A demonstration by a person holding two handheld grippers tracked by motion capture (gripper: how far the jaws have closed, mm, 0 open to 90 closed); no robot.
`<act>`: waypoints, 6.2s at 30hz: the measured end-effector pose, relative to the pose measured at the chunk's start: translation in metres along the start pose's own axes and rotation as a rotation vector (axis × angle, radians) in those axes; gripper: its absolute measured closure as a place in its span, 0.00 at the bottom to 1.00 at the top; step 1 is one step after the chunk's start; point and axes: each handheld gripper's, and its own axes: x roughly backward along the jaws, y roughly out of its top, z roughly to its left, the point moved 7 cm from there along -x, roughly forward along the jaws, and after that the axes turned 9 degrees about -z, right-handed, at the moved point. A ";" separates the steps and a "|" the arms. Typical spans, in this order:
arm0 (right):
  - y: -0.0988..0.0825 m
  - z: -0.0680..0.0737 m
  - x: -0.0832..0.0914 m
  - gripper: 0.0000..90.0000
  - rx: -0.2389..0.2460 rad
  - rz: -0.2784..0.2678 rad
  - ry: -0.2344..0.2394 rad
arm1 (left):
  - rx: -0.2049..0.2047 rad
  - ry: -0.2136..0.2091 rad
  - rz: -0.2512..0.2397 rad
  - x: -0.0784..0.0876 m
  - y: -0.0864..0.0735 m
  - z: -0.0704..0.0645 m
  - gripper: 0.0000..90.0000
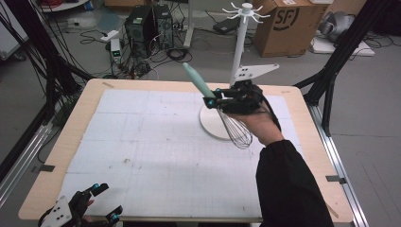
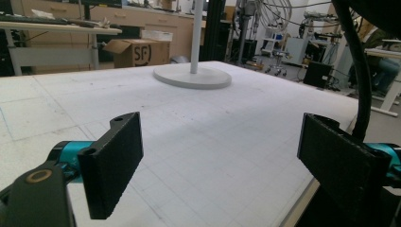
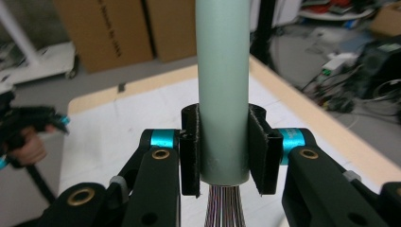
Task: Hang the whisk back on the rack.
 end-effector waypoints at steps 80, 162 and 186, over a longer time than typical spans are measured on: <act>0.040 -0.107 0.100 0.78 0.020 -0.159 -0.408 | 0.000 -0.012 -0.076 -0.027 0.011 -0.002 0.18; -0.030 -0.032 0.114 0.39 -0.076 -0.270 -0.340 | -0.045 -0.049 -0.086 -0.032 0.016 -0.018 0.18; -0.088 0.025 0.106 0.18 -0.061 -0.256 -0.255 | -0.061 0.002 -0.073 -0.024 0.012 -0.010 0.17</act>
